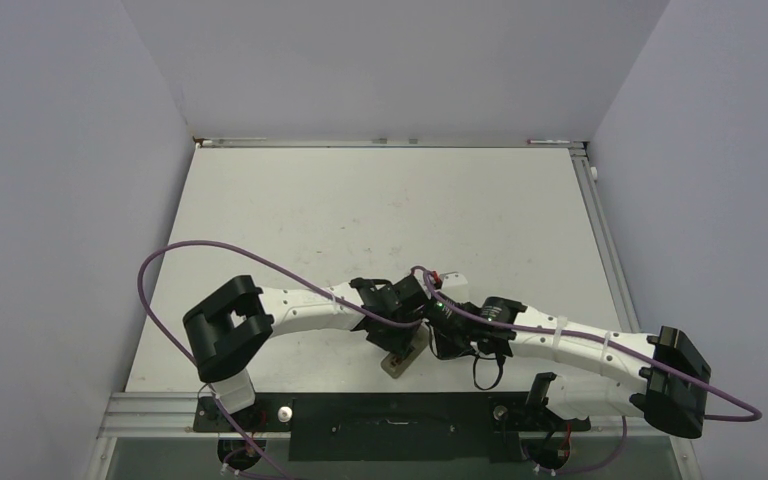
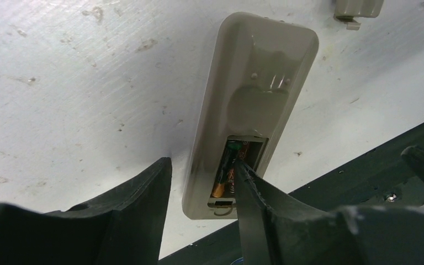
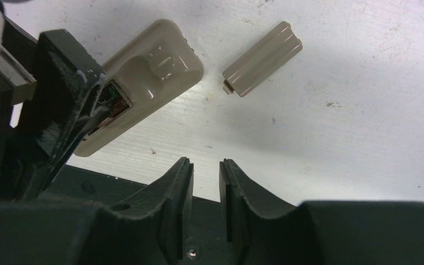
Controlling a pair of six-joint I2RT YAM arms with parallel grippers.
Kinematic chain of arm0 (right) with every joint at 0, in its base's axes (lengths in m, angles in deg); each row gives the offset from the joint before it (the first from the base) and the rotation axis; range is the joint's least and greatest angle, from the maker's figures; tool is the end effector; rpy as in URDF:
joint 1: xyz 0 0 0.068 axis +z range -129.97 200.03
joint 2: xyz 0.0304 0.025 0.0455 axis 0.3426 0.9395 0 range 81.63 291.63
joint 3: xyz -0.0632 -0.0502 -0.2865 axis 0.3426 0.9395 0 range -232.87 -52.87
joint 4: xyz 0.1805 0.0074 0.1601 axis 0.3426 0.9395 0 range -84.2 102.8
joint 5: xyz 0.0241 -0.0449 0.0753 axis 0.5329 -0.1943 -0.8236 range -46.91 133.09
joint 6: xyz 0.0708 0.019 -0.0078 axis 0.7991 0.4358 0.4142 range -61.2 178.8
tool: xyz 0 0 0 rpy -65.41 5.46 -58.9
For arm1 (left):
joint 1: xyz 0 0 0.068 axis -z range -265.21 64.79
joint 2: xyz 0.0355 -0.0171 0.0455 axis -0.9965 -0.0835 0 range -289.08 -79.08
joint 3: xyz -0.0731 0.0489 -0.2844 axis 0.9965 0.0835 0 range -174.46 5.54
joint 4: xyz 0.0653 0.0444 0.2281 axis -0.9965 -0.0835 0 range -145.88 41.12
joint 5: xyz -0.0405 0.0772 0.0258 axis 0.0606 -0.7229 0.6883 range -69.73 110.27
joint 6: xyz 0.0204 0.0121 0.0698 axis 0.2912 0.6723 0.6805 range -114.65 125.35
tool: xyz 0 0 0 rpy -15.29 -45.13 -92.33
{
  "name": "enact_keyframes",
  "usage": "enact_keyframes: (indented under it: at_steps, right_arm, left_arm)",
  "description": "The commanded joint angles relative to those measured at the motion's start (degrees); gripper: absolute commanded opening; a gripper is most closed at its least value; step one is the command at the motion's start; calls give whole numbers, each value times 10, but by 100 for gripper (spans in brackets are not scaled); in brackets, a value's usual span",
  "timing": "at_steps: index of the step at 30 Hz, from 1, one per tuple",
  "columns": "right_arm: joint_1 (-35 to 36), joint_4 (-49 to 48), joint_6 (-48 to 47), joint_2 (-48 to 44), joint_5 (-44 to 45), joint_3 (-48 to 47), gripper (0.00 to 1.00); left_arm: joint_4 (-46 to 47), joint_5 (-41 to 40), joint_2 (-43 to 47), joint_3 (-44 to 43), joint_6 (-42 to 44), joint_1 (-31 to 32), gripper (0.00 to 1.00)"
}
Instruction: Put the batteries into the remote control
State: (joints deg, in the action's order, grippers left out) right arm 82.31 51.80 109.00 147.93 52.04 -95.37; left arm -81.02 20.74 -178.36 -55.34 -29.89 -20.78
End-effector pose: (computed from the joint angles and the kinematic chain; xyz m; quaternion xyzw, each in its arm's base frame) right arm 0.0917 0.1538 0.2168 -0.0896 0.9775 0.1026 0.1610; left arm 0.1395 -0.2926 0.1797 0.2491 0.9536 -0.1317 0.1059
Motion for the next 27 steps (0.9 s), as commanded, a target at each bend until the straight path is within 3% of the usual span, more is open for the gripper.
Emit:
enact_keyframes:
  at_steps: [1,7,13,21,27]
  right_arm:
    - [3,-12,-16,-8,20,-31,28]
    - [3,-8,-18,-9,29,-39,32]
    - [-12,-11,-22,-11,37,-41,32]
    - [-75,-20,-49,-14,33,-52,31]
    - [-121,-55,-69,-6,21,-50,22]
  left_arm:
    - [-4,-28,43,-24,22,5,44]
    - [-24,-51,75,-23,18,4,52]
    - [-38,-54,117,-2,-9,4,52]
    - [-15,18,188,56,-76,5,54]
    - [11,61,217,109,-115,6,55]
